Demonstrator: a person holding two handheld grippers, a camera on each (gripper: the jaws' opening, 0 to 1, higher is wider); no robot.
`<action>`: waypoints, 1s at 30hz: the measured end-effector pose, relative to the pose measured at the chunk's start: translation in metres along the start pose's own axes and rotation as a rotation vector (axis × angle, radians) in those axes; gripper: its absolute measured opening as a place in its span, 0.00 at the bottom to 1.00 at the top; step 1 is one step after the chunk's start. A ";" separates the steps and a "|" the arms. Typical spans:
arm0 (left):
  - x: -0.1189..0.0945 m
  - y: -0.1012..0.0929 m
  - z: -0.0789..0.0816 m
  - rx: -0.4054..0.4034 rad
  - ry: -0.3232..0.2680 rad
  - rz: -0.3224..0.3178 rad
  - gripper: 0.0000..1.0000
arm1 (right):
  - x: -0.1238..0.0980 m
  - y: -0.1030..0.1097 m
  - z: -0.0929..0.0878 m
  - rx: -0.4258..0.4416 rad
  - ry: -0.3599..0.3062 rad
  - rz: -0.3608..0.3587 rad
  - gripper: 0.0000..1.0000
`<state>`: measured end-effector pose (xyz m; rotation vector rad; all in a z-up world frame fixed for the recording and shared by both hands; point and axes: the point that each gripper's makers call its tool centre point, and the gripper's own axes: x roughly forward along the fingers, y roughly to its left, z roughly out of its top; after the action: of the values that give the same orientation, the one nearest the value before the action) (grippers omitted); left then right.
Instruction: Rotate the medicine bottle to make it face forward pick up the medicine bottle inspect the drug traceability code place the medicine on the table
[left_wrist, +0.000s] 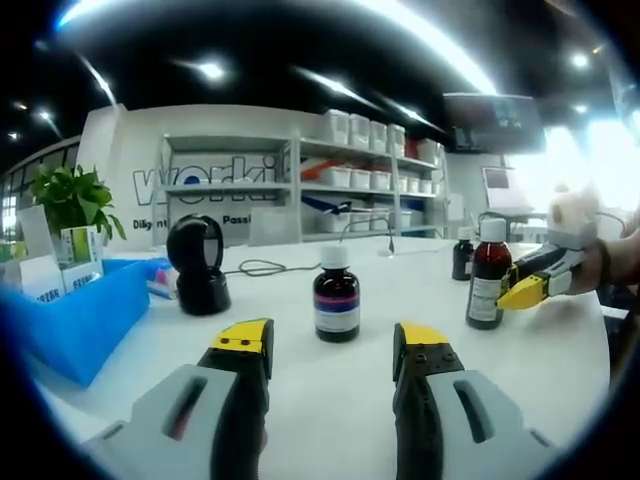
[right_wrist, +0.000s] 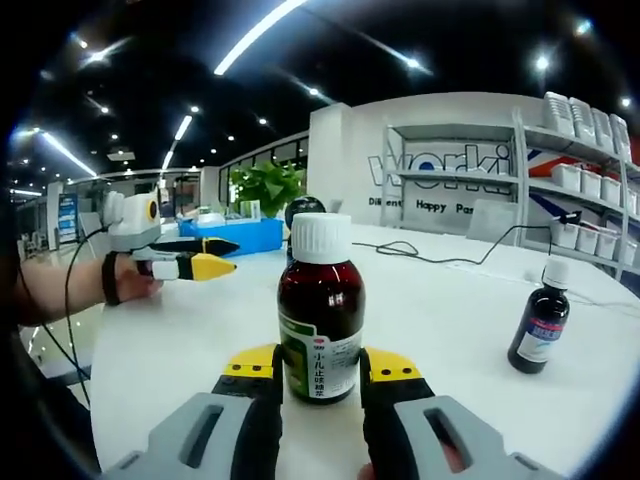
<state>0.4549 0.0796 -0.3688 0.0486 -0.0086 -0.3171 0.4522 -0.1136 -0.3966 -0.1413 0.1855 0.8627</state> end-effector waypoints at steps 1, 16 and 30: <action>0.000 0.000 0.000 0.000 0.001 -0.001 0.39 | 0.000 0.000 0.000 -0.002 0.001 0.002 0.26; 0.000 0.001 -0.001 -0.001 0.002 0.002 0.39 | -0.010 -0.001 0.014 -0.050 -0.069 0.221 0.40; 0.000 0.001 -0.001 0.001 0.005 0.006 0.39 | 0.004 0.004 0.015 -0.114 -0.065 0.283 0.34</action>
<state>0.4551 0.0804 -0.3697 0.0507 -0.0045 -0.3108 0.4533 -0.1048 -0.3829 -0.1963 0.0966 1.1587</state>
